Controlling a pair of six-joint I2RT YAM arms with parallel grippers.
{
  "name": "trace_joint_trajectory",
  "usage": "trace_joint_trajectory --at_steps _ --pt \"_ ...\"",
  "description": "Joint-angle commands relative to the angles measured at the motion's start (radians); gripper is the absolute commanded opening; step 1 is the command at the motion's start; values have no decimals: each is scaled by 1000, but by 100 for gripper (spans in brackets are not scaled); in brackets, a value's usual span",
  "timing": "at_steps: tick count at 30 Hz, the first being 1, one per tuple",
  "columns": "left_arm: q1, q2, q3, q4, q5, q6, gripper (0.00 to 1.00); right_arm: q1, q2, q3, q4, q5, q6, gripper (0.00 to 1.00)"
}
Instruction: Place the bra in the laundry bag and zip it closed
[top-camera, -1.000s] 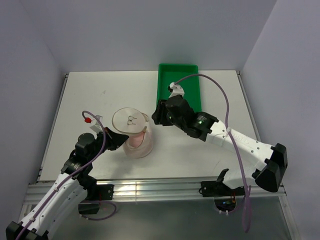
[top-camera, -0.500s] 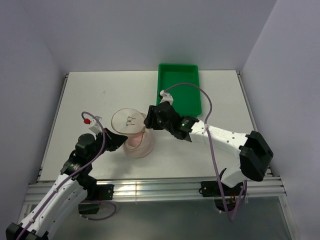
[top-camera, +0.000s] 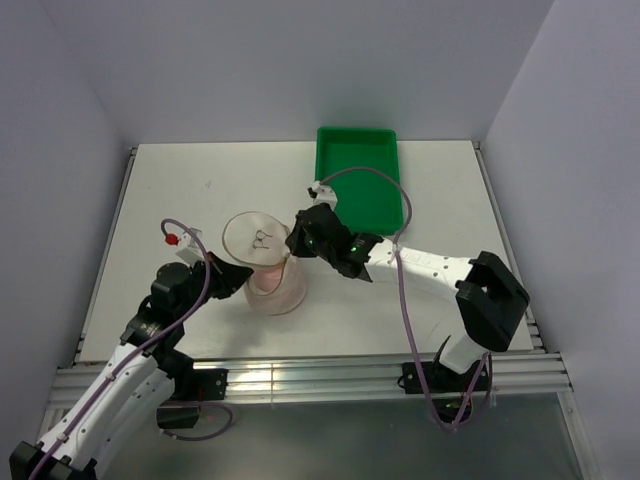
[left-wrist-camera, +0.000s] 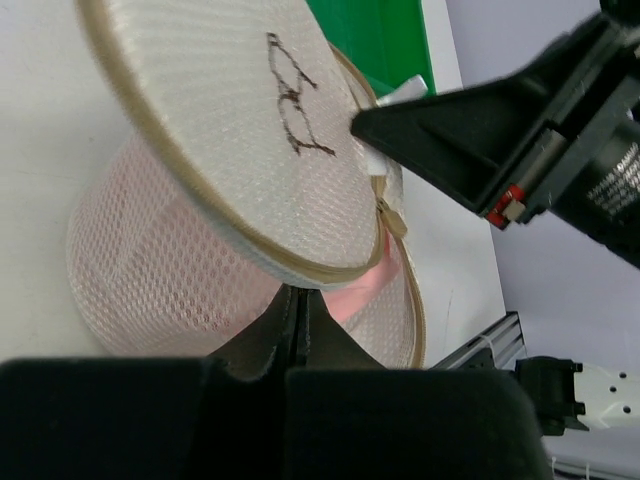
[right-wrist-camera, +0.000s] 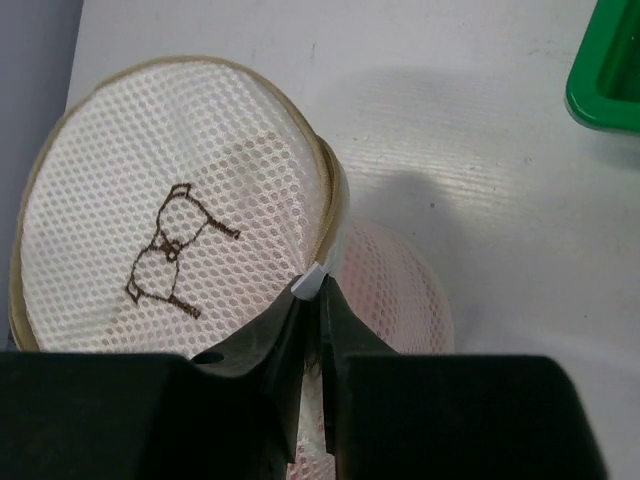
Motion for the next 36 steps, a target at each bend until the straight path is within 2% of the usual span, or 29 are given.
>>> trace_joint_trajectory --at_steps 1,6,10,13,16,17,18,20,24,25,26,27,29,31,36 --pt "-3 34 65 21 -72 -17 0 -1 -96 -64 129 16 14 13" --pt "-1 112 81 67 -142 -42 0 -1 -199 -202 281 6 39 11" --pt "0 138 168 46 -254 -19 0 -1 -246 -315 426 -7 73 2" --pt "23 163 246 12 -340 -11 0 -1 -266 -385 534 -10 109 0" --pt "40 197 321 -55 -340 4 26 17 -285 -425 592 51 136 0" --pt "40 181 329 -80 -352 9 48 23 -291 -431 614 64 145 0" --pt "40 163 332 -118 -365 14 59 25 -295 -444 626 76 154 0" --pt "40 117 338 -161 -391 27 74 31 -300 -457 646 123 177 0" --pt "40 39 386 -304 -385 52 73 52 -286 -452 655 174 189 0" --pt "40 37 415 -352 -321 51 72 57 -282 -451 663 180 191 0" --pt "40 35 423 -364 -269 40 57 63 -274 -452 669 196 195 0" --pt "39 32 426 -364 -209 19 47 68 -271 -452 668 228 198 0" --pt "26 22 417 -336 -73 -57 36 91 -265 -449 677 266 194 0" --pt "-12 9 415 -327 -55 -115 28 115 -260 -440 665 324 191 0" --pt "-147 -29 346 -227 -73 -267 18 146 -240 -428 672 367 183 0"
